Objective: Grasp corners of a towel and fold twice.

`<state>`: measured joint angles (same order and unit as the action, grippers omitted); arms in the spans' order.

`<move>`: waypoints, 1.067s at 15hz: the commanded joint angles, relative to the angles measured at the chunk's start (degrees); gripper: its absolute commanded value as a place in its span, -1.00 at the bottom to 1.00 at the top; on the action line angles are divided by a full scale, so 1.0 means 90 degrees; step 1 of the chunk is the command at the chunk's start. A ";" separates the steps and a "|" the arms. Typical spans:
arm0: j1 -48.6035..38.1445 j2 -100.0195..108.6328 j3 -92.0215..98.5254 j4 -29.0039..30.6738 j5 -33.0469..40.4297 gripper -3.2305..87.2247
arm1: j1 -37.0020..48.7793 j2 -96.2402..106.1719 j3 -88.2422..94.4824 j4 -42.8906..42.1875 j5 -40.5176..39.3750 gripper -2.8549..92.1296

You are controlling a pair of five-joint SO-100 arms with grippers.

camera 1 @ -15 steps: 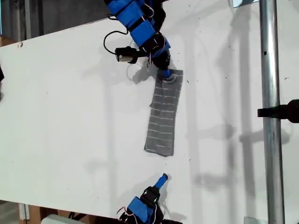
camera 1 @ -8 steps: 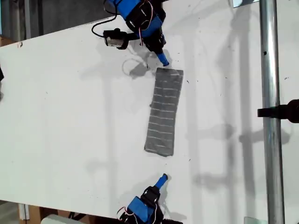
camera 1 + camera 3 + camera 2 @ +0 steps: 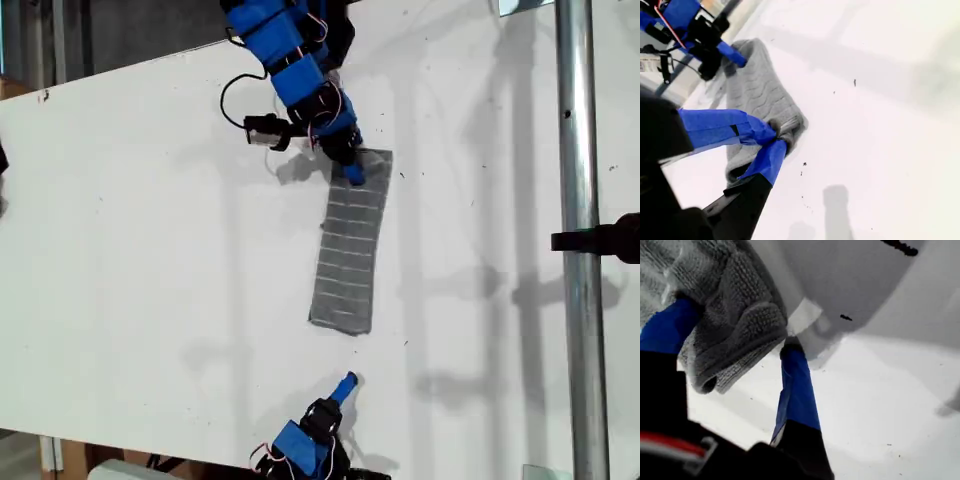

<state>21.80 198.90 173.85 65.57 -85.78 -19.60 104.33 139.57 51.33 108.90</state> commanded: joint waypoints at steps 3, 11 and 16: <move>0.0049 0.0059 -0.0059 0.0000 -0.0117 -0.88 | 0.0049 -0.0479 -0.0156 -0.1035 -0.0010 -0.49; 0.0059 0.0059 -0.0117 0.0029 -0.0156 -0.89 | 0.0205 0.0586 -0.0371 0.0332 -0.0381 -0.94; -0.0088 0.0059 -0.0107 -0.0020 0.0010 -0.89 | -0.0654 0.5371 0.0381 0.4238 0.0576 -0.94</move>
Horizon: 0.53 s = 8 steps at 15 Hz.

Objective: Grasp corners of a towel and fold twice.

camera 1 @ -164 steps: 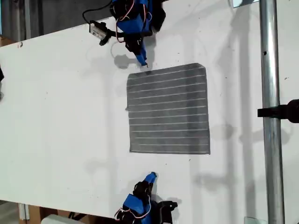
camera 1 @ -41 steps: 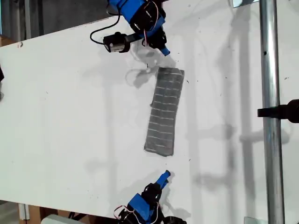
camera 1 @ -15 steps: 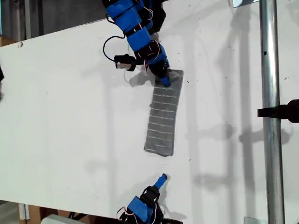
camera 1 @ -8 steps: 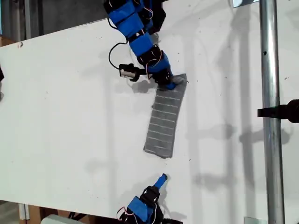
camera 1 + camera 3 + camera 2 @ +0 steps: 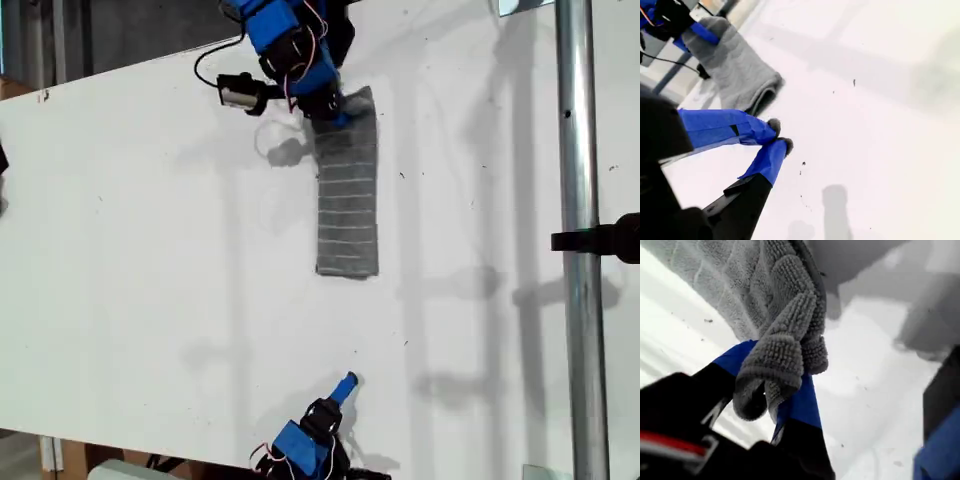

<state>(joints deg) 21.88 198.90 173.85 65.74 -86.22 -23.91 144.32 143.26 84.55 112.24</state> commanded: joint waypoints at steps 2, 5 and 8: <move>-0.0166 0.0059 -0.0098 -0.0039 0.0117 -0.89 | 0.0420 0.0684 -0.0176 -0.0801 -0.1064 -0.94; -0.0088 0.0059 -0.0127 0.0039 0.0000 -0.90 | 0.1250 -0.0391 -0.0576 -0.3311 -0.2676 -0.94; -0.0186 0.0059 -0.0088 0.0029 0.0020 -0.90 | 0.1670 -0.1494 -0.0508 -0.5811 -0.3398 -0.94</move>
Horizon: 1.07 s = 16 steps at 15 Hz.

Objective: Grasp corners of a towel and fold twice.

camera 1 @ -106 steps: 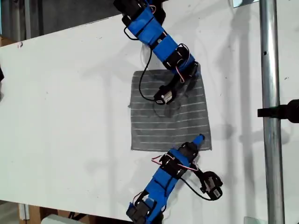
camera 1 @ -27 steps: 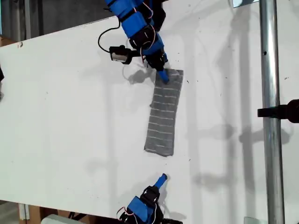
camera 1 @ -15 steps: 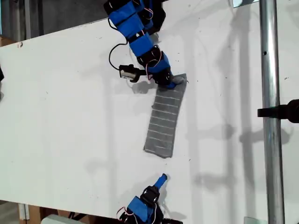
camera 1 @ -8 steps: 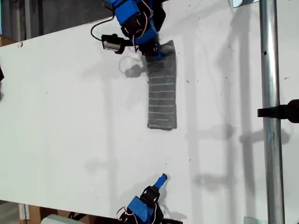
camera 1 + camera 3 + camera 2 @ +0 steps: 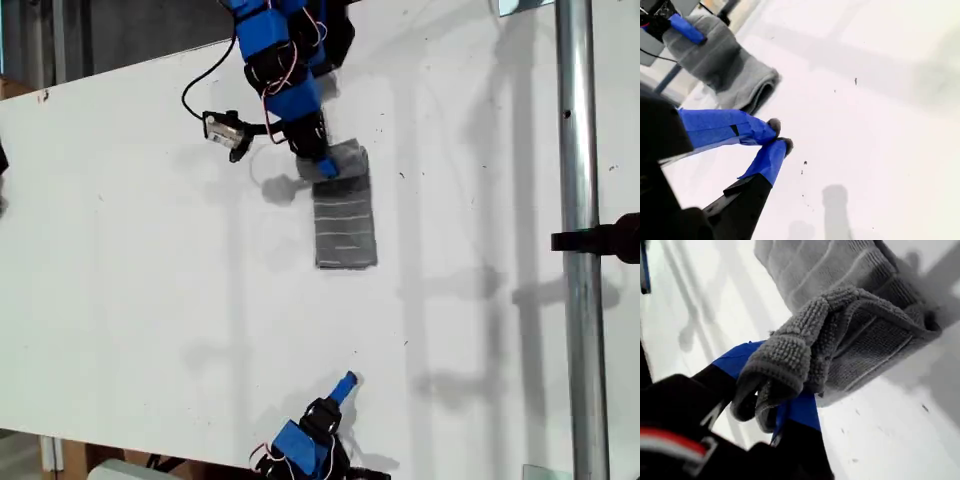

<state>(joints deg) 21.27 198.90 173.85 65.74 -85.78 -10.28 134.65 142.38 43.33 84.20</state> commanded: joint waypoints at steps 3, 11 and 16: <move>-0.0225 0.0059 -0.0098 -0.0039 0.0049 -0.90 | 0.0303 -0.3213 -0.1133 -0.3809 -0.0605 -0.94; -0.0137 0.0059 -0.0098 -0.0117 -0.0029 -0.91 | 0.0117 -0.6025 -0.3857 -0.3643 -0.0996 -0.38; -0.0186 0.0059 -0.0059 -0.0225 0.0049 -0.92 | 0.0195 -0.5576 -0.6562 0.1787 -0.1143 -0.61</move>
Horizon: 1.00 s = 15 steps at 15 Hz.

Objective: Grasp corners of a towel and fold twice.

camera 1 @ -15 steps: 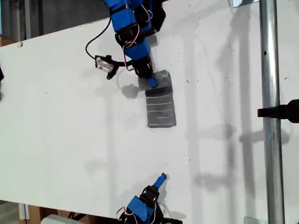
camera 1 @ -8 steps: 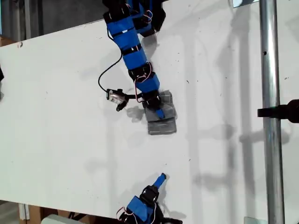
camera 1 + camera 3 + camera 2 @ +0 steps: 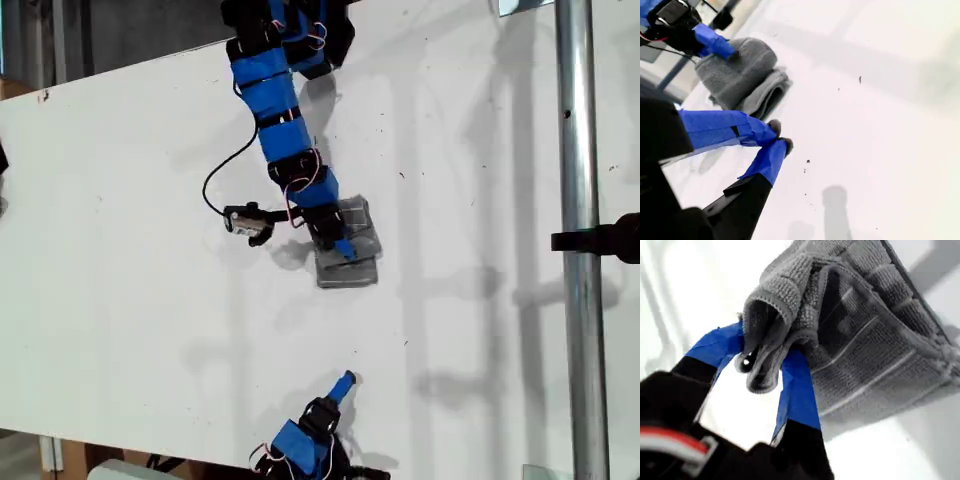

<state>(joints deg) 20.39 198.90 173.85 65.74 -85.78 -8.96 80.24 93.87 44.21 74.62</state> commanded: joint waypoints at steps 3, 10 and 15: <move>-0.0137 0.0059 -0.0010 -0.0225 0.0098 -0.91 | 0.0322 0.1455 -0.2119 0.4619 -0.0234 -0.61; -0.0244 0.0059 -0.0059 -0.0283 0.0186 -0.92 | 0.0215 0.1621 -0.1416 0.1387 -0.1357 -0.61; -0.0342 0.0059 -0.0049 -0.0215 0.0176 -0.91 | 0.0303 0.3398 0.0029 0.0908 -0.1533 -0.66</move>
<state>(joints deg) 18.54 198.90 174.38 65.65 -83.67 -6.68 102.39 91.14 53.00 61.35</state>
